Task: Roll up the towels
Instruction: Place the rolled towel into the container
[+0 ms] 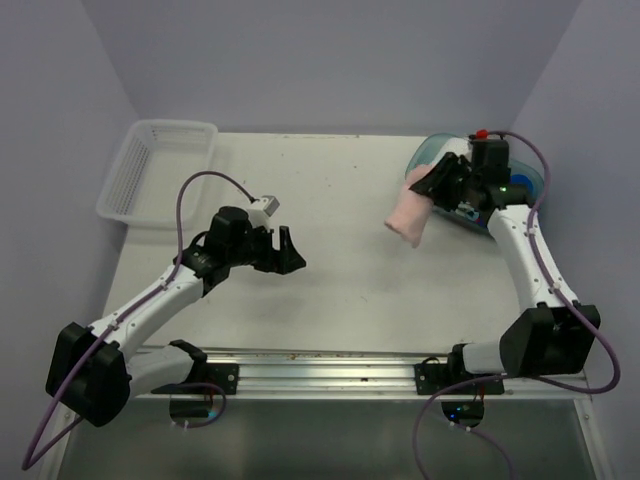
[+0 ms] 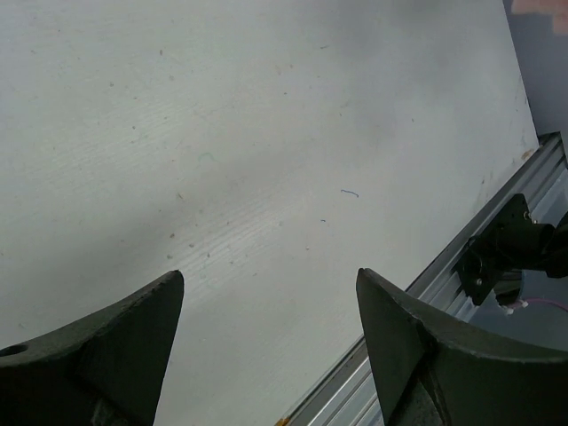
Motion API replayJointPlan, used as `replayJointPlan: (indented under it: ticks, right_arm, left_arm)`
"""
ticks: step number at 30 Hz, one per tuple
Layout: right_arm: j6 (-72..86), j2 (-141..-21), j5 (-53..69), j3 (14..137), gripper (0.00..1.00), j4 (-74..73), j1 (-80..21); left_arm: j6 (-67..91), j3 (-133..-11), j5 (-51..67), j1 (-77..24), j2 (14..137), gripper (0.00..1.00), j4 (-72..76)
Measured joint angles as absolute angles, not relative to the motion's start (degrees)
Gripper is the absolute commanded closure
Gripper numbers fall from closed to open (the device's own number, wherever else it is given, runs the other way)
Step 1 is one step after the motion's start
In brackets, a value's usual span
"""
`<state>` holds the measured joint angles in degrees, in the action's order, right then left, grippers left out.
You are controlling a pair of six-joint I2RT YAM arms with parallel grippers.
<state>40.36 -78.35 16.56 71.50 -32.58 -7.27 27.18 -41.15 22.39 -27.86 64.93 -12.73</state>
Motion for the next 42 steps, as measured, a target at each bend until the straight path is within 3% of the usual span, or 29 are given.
replayJointPlan:
  ticks: [4,8,19,29,42]
  right_arm:
    - [36.67,-80.12,19.18,77.89,0.82,-38.76,4.45]
    - [34.04,-84.4,20.71,84.49,0.82,-42.81,8.95]
    - [35.4,-98.7,20.51,95.29,0.82,-38.5,9.98]
    - [33.85,-118.98,20.58,117.43,0.83,-39.88,10.0]
    - [30.41,-121.54,17.19,114.32,0.82,-43.22,12.14]
  left_arm:
    - [26.76,-41.15,23.07,-26.98,64.93,0.18,-12.75]
    - [26.74,-41.15,23.83,-26.63,65.06,0.18,-12.75]
    - [26.5,-41.15,24.34,-26.28,65.65,0.18,-12.71]
    - [26.5,-41.15,24.16,-26.17,65.69,0.18,-12.8]
    - [27.0,-41.15,23.59,-25.87,67.26,0.18,-12.84]
